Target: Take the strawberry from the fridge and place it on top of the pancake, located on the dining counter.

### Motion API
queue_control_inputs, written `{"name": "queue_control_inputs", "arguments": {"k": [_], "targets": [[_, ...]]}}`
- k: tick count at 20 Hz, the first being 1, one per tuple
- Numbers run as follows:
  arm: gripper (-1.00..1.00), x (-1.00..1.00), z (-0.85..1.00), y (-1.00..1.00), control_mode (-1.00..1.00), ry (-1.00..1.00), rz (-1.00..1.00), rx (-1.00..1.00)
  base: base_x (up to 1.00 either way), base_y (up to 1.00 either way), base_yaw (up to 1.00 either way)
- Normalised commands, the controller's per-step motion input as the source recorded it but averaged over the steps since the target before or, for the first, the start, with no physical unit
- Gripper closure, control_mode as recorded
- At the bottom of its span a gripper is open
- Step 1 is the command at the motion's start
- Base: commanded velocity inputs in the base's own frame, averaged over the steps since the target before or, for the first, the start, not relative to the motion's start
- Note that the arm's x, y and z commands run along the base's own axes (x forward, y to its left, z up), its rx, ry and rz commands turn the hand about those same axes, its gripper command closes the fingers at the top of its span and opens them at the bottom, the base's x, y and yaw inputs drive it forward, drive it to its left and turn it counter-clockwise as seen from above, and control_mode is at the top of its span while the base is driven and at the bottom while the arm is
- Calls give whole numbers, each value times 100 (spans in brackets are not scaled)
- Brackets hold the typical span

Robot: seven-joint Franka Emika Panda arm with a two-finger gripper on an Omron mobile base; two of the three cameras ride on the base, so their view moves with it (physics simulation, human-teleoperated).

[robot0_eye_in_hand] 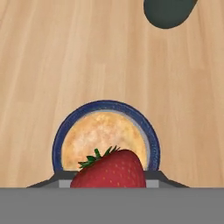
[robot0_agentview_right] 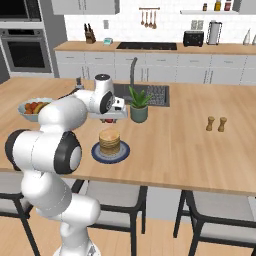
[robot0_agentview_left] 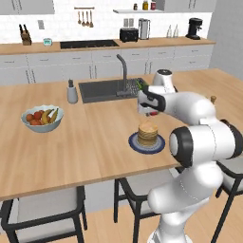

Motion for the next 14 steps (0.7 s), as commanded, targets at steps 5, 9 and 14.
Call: {"name": "queue_control_inputs", "arguments": {"k": [5, 9, 14], "targets": [[100, 3, -33, 5, -100, 3, 0, 0, 0, 0, 0], [100, -56, -9, 0, -100, 0, 0, 0, 0, 0, 0], [100, -11, -8, 5, -100, 0, 0, 0, 0, 0, 0]]}}
